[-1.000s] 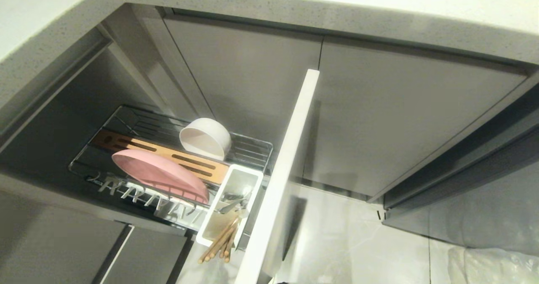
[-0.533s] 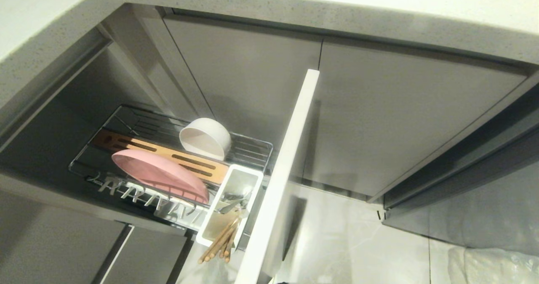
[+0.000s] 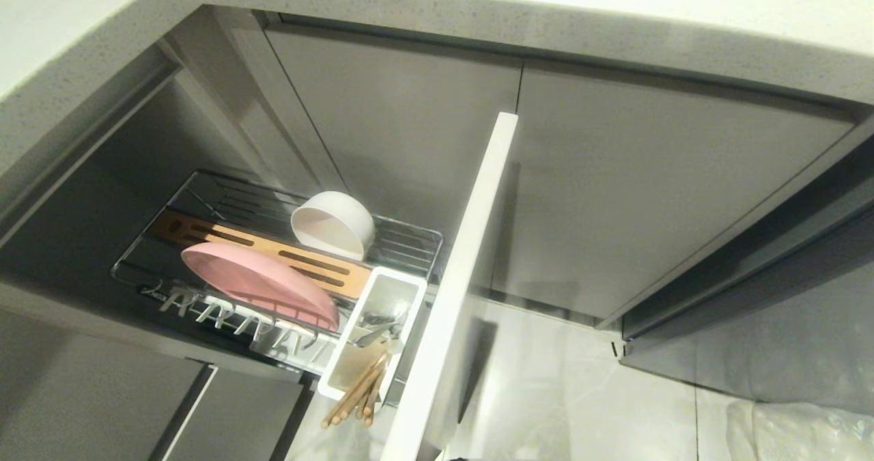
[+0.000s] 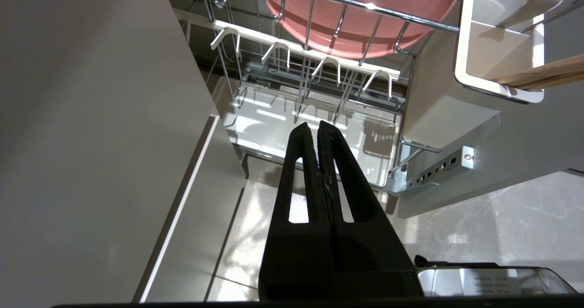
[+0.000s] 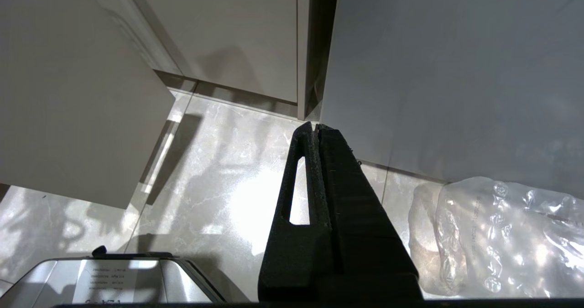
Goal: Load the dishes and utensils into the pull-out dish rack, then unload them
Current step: Take the plate out of the cupboard
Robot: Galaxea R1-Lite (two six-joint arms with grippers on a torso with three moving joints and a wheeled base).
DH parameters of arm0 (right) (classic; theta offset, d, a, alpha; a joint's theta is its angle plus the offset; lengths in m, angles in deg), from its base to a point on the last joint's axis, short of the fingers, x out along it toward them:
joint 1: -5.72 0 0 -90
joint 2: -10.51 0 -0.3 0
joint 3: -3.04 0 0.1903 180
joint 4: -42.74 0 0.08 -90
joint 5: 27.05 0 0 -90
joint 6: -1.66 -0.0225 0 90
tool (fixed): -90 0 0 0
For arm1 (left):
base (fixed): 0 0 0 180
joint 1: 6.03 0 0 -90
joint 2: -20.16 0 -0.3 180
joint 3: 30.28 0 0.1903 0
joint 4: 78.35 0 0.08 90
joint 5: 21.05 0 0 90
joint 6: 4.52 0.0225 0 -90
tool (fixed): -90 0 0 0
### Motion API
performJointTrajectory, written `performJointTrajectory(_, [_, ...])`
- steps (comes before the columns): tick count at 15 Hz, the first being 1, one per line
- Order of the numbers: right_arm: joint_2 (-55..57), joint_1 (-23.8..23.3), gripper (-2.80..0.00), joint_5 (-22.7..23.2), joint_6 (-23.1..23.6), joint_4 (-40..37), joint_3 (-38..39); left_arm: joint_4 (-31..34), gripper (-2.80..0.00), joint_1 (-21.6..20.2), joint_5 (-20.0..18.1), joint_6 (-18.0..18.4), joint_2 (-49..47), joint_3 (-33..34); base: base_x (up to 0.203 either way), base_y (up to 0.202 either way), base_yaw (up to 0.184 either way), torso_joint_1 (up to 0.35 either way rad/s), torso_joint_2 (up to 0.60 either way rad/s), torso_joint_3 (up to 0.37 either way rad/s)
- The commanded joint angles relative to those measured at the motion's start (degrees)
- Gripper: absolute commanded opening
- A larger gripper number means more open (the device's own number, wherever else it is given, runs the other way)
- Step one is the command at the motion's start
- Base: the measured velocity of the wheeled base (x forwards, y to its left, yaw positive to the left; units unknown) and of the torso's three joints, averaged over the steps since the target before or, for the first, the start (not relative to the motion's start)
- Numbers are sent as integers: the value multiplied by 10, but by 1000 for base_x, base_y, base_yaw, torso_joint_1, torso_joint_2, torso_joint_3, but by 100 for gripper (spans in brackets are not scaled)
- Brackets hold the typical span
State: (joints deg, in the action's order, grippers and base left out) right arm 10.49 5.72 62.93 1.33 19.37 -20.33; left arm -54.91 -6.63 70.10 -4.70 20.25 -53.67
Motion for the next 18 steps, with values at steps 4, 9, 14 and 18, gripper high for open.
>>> performJointTrajectory(4, [0, 0, -280, -1, 0, 0, 0, 1, -280, 0, 1, -9, 0, 0, 0, 0, 0, 0, 0, 0])
performJointTrajectory(9, [0, 0, -280, 0, 0, 0, 0, -113, -280, 0, -2, -19, 0, -82, 0, 0, 0, 0, 0, 0])
performJointTrajectory(14, [0, 0, -280, 0, 0, 0, 0, 14, -280, 3, -67, -23, -34, -337, 0, 0, 0, 0, 0, 0])
performJointTrajectory(18, [0, 0, -280, 0, 0, 0, 0, 70, -280, 14, -114, -58, -178, -526, 0, 0, 0, 0, 0, 0])
